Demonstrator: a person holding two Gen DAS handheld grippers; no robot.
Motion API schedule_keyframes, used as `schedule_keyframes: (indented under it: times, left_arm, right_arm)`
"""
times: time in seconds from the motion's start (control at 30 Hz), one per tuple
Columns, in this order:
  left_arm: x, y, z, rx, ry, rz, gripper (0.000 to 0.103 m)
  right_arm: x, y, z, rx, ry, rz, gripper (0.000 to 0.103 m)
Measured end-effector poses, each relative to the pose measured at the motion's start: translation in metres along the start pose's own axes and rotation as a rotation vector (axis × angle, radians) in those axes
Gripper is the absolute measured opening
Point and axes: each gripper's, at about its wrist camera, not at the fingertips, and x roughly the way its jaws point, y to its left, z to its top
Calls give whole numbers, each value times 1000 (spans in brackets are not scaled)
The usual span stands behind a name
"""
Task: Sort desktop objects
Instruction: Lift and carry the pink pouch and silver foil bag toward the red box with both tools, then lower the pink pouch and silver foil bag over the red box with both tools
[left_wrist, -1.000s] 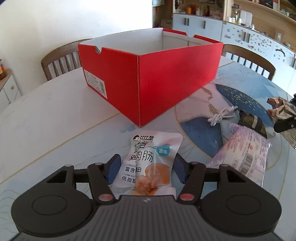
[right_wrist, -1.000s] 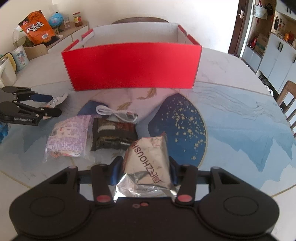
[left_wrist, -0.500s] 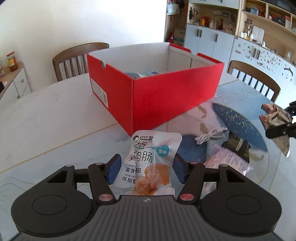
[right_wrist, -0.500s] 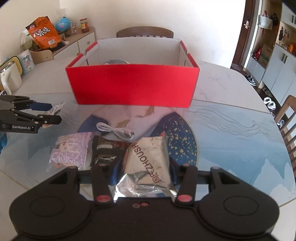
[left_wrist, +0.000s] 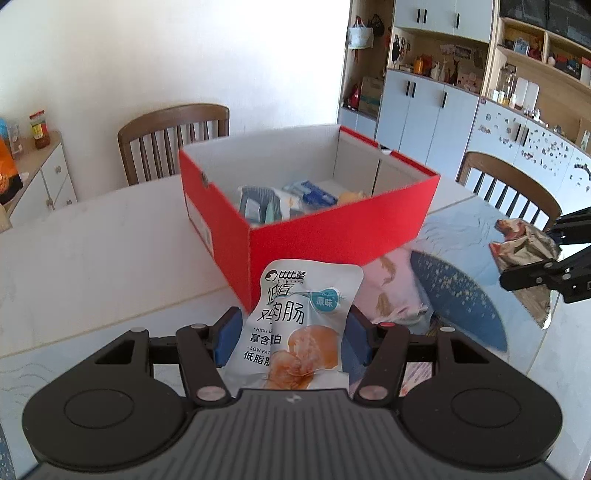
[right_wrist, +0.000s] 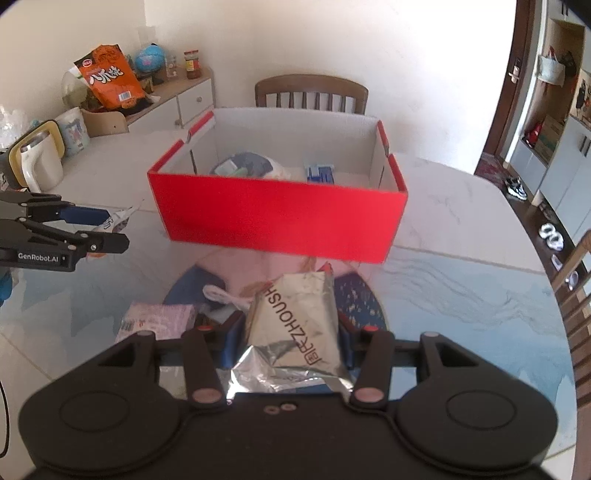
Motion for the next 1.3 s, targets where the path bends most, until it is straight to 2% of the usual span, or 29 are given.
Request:
schedule_keyframes:
  times: [0.13,0.7,0.93,1.3]
  left_arm:
    - [-1,-6,11,-24,-16,8,59]
    - [3,-36,73,-12,-97,34,59]
    - [16,-39,96,-59,-100,22,59]
    - [43,-29,130,-118,-87,67,59]
  right_arm:
    - [-1,-3,12,-11,-18,5,49]
    - [-1,-20,70,-50,-124,23,49]
    - [11,-27,89,-52,-134,27,49]
    - [31,-47,123,-9,-145,35,49]
